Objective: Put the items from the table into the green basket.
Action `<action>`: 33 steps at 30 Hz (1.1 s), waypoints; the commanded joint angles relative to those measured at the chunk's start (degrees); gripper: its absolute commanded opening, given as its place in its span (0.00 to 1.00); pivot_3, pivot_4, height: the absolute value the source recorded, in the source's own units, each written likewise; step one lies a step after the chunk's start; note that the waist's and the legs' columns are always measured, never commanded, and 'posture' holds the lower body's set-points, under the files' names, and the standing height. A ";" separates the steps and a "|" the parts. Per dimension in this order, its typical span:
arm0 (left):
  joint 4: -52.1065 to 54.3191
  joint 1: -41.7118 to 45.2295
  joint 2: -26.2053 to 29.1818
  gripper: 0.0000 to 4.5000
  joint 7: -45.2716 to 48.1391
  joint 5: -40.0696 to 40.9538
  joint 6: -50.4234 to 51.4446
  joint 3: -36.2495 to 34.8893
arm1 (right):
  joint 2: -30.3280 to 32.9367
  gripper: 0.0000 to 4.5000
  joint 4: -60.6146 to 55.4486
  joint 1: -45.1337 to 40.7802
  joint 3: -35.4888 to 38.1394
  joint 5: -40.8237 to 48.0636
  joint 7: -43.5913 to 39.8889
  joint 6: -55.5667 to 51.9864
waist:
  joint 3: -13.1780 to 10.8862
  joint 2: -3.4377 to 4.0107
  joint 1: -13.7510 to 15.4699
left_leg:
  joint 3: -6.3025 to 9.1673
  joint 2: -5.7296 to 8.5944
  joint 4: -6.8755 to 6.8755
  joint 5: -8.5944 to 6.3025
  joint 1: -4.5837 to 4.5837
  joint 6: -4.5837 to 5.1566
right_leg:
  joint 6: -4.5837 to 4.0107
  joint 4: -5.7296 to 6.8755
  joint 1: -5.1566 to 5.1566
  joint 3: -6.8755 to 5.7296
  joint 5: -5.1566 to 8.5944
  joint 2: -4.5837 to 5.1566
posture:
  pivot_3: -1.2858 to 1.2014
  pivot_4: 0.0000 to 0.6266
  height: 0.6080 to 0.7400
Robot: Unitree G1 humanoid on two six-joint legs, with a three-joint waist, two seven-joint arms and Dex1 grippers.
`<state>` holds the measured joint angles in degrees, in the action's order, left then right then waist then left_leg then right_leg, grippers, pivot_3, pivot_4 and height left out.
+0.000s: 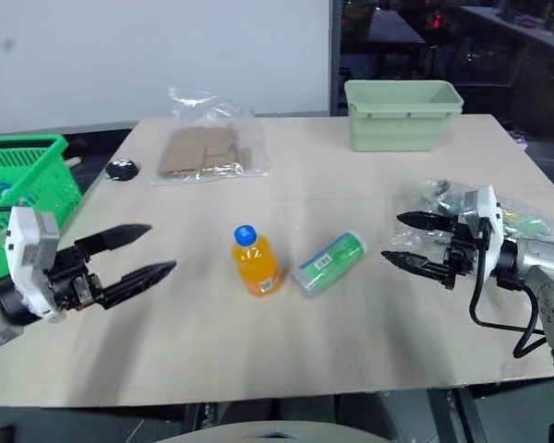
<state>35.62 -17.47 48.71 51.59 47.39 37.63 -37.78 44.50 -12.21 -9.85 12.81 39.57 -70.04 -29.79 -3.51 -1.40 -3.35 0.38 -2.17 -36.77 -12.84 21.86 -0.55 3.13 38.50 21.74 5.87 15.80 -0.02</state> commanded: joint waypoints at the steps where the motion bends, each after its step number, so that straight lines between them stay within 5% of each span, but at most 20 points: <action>1: 2.49 -0.42 -0.83 1.00 -1.68 -3.88 -2.79 3.45 | 1.70 1.00 -0.70 -1.74 0.48 3.96 -5.54 -0.28 | 0.02 0.01 1.30 | -0.09 -0.01 0.00 0.00 -0.04 0.00 | -0.01 0.00 -0.01 -0.01 0.00 0.04 | 0.55 0.00 1.00; 15: -2.64 6.30 -12.54 1.00 -9.15 -14.86 -10.53 22.89 | 3.36 1.00 -3.33 3.27 4.23 6.99 -6.15 -0.06 | 0.15 0.02 2.21 | -0.24 -0.03 0.00 0.00 0.13 0.00 | 0.00 -0.11 0.01 0.02 -0.01 0.04 | 0.52 0.00 1.00; 33: -13.89 20.23 -15.29 1.00 -7.08 -20.45 -10.11 39.18 | 2.26 1.00 -8.19 9.47 9.27 8.92 -0.96 0.77 | 0.24 0.04 -1.40 | -0.21 -0.03 -0.07 0.00 0.15 0.01 | 0.04 -0.10 -0.01 0.04 -0.02 -0.03 | 0.47 0.00 1.00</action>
<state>21.59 1.51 33.75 44.26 27.88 29.24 0.98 46.55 -18.38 -0.26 19.52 47.38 -71.37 -29.99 -3.27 -1.36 -4.74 0.18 -2.19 -36.83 -12.84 22.02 -0.54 3.17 38.40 21.73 5.92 15.78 -0.05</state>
